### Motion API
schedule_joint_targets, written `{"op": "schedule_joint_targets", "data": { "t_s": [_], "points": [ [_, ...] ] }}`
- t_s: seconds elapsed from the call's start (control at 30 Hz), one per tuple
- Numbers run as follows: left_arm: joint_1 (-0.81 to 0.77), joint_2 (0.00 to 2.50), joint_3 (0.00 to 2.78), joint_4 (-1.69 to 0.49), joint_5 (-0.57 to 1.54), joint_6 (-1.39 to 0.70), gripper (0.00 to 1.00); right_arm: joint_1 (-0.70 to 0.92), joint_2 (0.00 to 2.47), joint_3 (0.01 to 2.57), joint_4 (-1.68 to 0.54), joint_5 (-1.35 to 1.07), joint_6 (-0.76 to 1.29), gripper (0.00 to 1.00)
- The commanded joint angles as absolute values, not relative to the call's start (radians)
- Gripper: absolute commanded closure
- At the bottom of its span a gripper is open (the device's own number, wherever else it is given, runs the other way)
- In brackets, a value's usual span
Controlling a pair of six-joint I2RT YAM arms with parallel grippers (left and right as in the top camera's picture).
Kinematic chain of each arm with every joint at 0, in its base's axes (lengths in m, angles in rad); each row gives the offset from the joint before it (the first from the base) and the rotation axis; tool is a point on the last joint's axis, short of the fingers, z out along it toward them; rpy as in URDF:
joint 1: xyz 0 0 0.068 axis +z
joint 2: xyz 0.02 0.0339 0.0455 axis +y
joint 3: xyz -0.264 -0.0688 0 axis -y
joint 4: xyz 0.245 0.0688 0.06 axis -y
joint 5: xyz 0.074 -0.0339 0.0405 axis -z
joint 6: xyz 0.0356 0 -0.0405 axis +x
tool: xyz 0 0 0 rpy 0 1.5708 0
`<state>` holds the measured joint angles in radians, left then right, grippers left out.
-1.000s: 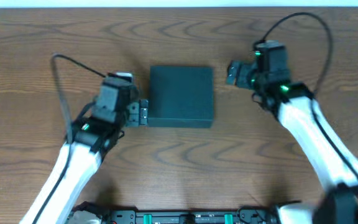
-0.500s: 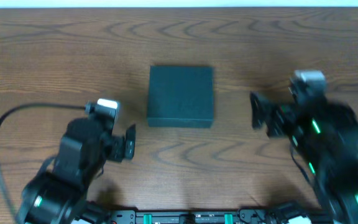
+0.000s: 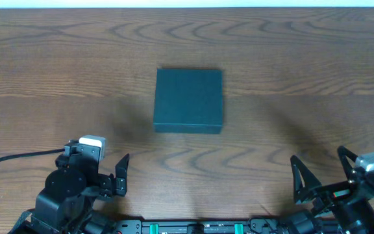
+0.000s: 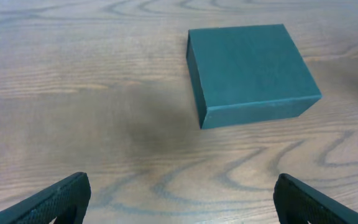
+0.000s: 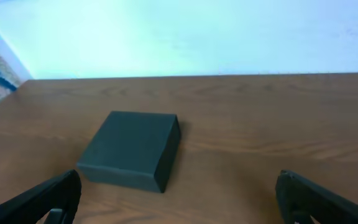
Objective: Pack container
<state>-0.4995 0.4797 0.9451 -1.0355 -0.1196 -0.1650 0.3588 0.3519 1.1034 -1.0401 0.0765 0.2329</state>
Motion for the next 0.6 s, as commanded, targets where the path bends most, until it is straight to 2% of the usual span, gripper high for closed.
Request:
{"op": "schedule_joint_targets", "data": {
  "t_s": [0.0, 0.57],
  "points": [
    [-0.503, 0.476, 0.957, -1.056, -0.141, -0.198, 0.05, 0.368, 0.356, 1.103, -1.066, 0.047, 0.223, 0.01],
    [-0.503, 0.476, 0.957, -1.165, -0.141, -0.198, 0.05, 0.368, 0.356, 1.103, -1.367, 0.042, 0.222, 0.01]
  ]
}}
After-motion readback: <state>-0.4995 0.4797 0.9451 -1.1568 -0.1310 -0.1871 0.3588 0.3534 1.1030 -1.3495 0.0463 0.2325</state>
